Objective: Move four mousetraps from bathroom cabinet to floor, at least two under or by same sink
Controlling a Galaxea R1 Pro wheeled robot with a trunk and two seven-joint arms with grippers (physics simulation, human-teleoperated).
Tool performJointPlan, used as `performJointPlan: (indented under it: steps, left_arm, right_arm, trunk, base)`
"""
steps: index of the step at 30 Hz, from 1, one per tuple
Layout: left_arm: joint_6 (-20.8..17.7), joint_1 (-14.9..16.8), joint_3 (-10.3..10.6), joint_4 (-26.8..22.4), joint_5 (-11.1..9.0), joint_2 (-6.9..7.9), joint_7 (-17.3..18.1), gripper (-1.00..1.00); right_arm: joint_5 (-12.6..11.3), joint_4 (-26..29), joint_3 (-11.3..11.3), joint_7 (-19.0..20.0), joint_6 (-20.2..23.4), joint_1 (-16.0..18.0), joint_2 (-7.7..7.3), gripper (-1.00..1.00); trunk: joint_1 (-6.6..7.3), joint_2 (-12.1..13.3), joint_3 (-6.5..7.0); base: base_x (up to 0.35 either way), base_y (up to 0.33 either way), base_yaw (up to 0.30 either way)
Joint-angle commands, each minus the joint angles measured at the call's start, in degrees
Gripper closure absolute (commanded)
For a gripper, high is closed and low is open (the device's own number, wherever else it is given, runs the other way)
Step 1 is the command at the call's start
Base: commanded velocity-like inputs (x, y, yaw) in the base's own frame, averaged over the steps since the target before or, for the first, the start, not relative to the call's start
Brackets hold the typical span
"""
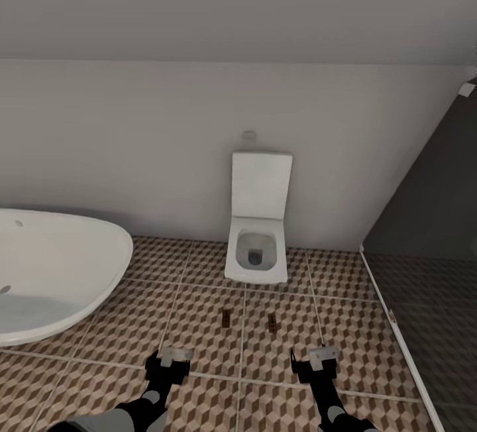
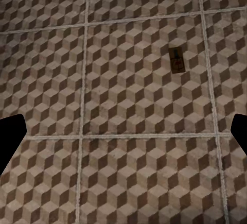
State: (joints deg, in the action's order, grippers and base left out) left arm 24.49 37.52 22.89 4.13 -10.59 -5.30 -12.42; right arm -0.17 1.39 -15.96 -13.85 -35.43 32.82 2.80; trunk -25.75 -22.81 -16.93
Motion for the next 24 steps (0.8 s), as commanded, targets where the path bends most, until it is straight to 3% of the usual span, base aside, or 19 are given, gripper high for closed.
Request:
performJointPlan:
  steps: [1,24]
  left_arm:
    - [0.4,0.1,0.5,0.3,-0.5,-0.06,-0.1,-1.0]
    - [0.4,0.1,0.5,0.3,-0.5,-0.06,-0.1,-1.0]
  right_arm:
    - [0.0,-0.1,-0.5,-0.5,-0.1,0.1,0.01,-1.0]
    - [0.0,-0.1,-0.5,-0.5,-0.1,0.1,0.01,-1.0]
  trunk:
    - [-0.04,-0.1,0.0]
    - [-0.04,-0.1,2.13]
  base:
    - [0.0,0.0,0.0]
    - [0.0,0.0,0.0]
